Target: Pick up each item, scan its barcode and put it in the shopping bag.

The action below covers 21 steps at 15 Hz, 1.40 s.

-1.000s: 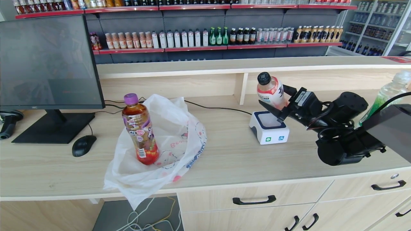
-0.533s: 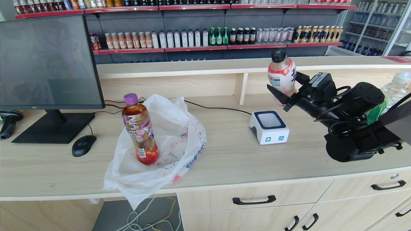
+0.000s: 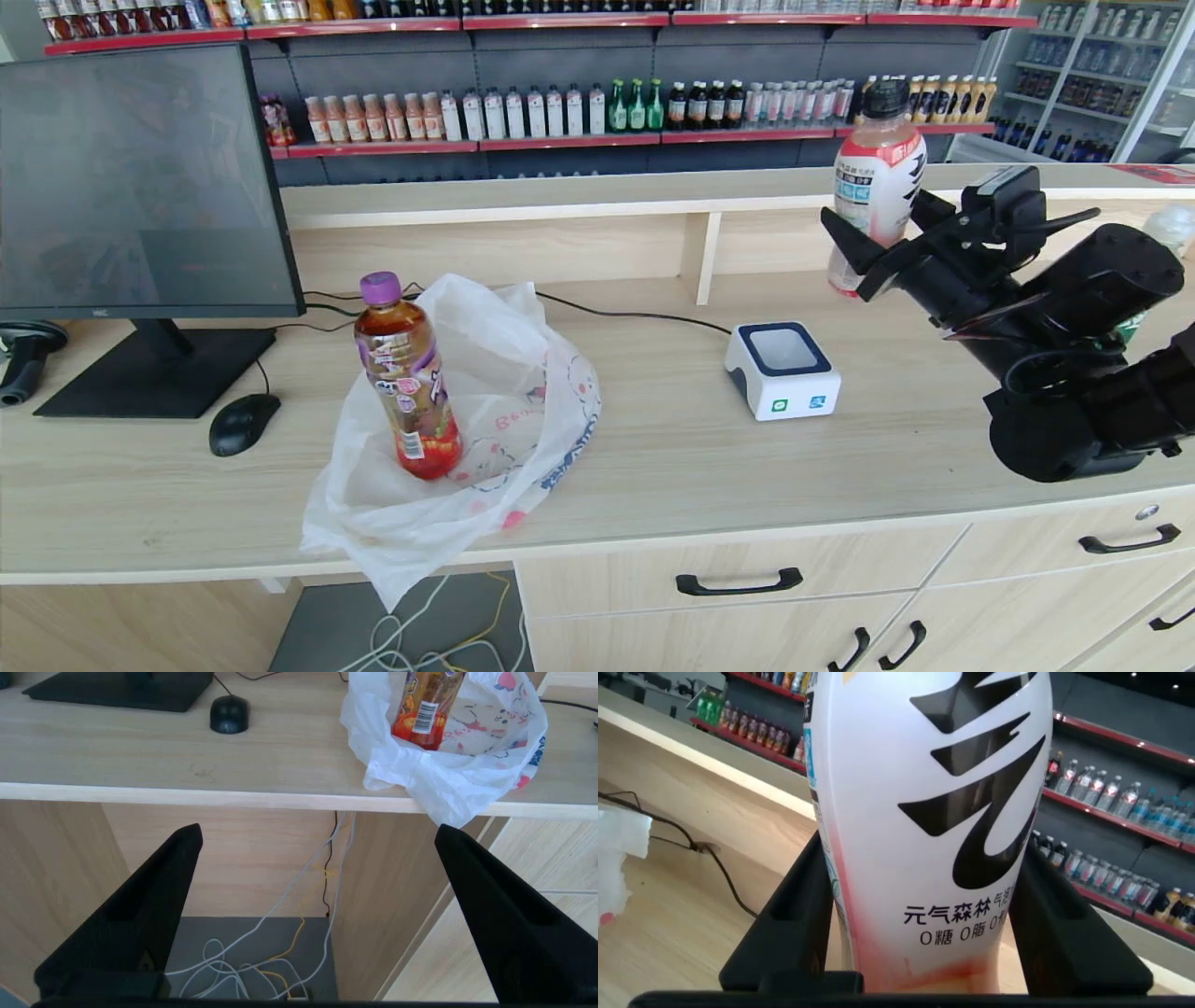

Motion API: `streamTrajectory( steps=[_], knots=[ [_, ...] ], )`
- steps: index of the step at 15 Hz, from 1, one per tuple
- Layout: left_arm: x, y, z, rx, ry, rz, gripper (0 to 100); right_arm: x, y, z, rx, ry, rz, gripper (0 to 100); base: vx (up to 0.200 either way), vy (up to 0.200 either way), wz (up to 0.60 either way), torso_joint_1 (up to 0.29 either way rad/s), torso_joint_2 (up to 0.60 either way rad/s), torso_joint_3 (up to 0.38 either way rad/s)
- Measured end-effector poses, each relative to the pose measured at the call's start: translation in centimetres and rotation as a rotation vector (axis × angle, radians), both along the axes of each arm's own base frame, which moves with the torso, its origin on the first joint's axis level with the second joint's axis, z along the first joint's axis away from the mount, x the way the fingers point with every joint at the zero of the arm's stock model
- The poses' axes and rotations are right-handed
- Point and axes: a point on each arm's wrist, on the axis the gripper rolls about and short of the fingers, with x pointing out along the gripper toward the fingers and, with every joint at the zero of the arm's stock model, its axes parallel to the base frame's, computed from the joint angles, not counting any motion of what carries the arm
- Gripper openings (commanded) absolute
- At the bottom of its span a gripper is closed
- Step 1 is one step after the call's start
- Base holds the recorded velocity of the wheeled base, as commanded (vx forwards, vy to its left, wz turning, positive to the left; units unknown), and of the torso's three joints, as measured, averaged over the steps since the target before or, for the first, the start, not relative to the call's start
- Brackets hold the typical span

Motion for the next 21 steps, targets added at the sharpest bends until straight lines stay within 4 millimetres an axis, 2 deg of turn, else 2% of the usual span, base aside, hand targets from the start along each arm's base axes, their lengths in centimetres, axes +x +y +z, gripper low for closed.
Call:
streamTrajectory(
  steps=[2,6,8,12,21],
  knots=[
    [0.0,0.0,0.0,0.000,0.000,0.000,100,-0.9,-0.1,-0.1,0.049,0.042,-0.004,0,0.000,0.000,0.00,0.000,0.00,0.000],
    [0.0,0.0,0.0,0.000,0.000,0.000,100,-3.3,-0.3,-2.1,0.121,0.204,0.036,0,0.000,0.000,0.00,0.000,0.00,0.000],
    [0.0,0.0,0.0,0.000,-0.001,0.000,100,-4.1,-0.3,-2.3,0.142,0.232,0.050,0,0.000,0.000,0.00,0.000,0.00,0.000],
    [0.0,0.0,0.0,0.000,0.000,-0.001,100,-4.8,0.1,-2.1,0.144,0.239,0.067,0,-0.200,0.000,0.00,0.006,0.01,0.001],
    [0.0,0.0,0.0,0.000,0.000,0.000,100,-5.3,0.6,-1.7,0.155,0.235,0.094,0,0.000,0.000,0.00,0.000,0.00,0.000]
  ],
)
